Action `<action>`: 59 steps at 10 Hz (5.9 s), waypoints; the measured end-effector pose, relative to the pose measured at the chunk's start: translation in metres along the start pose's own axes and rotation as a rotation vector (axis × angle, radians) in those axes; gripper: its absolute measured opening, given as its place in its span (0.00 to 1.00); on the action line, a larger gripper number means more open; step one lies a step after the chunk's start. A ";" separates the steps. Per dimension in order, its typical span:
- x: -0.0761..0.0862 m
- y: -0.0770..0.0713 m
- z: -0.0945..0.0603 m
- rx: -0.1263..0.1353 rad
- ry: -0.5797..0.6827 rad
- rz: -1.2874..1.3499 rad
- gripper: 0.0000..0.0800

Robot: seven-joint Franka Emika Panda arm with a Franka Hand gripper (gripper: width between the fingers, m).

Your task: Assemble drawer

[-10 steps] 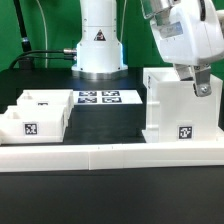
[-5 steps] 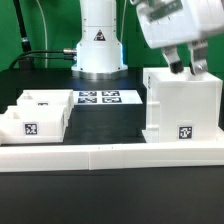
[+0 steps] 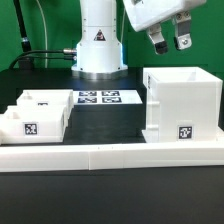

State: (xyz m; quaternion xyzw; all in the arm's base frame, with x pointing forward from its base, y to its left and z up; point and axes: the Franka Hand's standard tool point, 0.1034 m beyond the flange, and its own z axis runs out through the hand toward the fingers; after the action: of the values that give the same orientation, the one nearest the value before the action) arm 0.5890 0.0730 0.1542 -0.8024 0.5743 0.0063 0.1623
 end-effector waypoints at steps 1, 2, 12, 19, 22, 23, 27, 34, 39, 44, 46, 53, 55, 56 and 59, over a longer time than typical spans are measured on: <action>0.008 0.014 0.001 -0.070 -0.022 -0.225 0.81; 0.020 0.019 -0.004 -0.071 -0.015 -0.362 0.81; 0.080 0.065 -0.009 -0.229 0.022 -1.229 0.81; 0.105 0.089 0.002 -0.250 0.034 -1.186 0.81; 0.123 0.107 0.017 -0.267 0.020 -1.217 0.81; 0.129 0.111 0.021 -0.272 0.013 -1.223 0.81; 0.146 0.134 0.046 -0.295 0.003 -1.229 0.81; 0.159 0.156 0.079 -0.316 0.036 -1.241 0.81; 0.159 0.160 0.080 -0.318 0.034 -1.241 0.56; 0.159 0.160 0.080 -0.318 0.034 -1.241 0.05; 0.159 0.160 0.080 -0.318 0.034 -1.241 0.05; 0.132 0.132 0.061 -0.306 -0.012 -1.298 0.05; 0.133 0.134 0.063 -0.308 -0.014 -1.316 0.05; 0.133 0.134 0.063 -0.309 -0.020 -1.350 0.05; 0.130 0.133 0.066 -0.328 -0.046 -1.678 0.05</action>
Offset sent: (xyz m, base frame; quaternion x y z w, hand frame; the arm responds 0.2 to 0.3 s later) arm -0.0185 -0.0435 0.0037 -0.0208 -0.0079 -0.2938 0.9556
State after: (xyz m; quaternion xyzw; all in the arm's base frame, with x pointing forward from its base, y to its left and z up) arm 0.5215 -0.0669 0.0324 -0.9749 -0.2217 -0.0165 0.0065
